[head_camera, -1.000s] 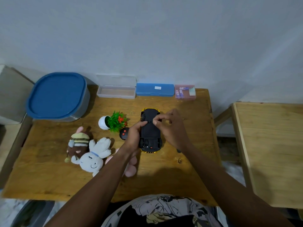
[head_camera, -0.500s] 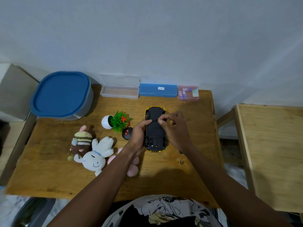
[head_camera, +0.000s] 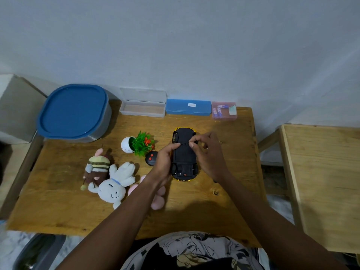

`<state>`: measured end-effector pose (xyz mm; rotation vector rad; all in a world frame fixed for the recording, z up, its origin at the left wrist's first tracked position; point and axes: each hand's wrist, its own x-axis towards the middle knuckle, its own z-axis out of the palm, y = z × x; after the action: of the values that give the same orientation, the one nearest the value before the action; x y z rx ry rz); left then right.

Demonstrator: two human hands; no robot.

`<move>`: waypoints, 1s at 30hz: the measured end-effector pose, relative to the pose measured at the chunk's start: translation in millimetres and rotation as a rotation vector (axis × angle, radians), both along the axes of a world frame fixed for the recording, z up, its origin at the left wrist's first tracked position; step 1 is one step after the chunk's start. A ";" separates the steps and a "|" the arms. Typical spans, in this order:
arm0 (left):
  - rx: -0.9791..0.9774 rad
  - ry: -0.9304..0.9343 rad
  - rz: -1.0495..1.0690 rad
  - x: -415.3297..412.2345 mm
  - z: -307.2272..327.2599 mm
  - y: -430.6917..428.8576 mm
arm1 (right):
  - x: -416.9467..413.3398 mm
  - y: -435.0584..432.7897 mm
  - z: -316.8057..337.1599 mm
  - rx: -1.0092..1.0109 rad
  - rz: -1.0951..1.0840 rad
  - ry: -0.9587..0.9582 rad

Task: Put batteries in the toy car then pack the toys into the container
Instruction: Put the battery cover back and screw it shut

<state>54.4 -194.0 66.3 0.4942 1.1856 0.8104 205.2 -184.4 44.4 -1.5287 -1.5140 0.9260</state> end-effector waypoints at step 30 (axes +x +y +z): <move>0.096 -0.004 -0.021 -3.6 -8.6 -0.2 | 8.1 8.4 1.8 0.016 0.079 -0.144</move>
<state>50.7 -194.2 57.7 0.5824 1.1394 0.8521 213.3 -176.0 46.2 -1.5618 -1.6905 0.8620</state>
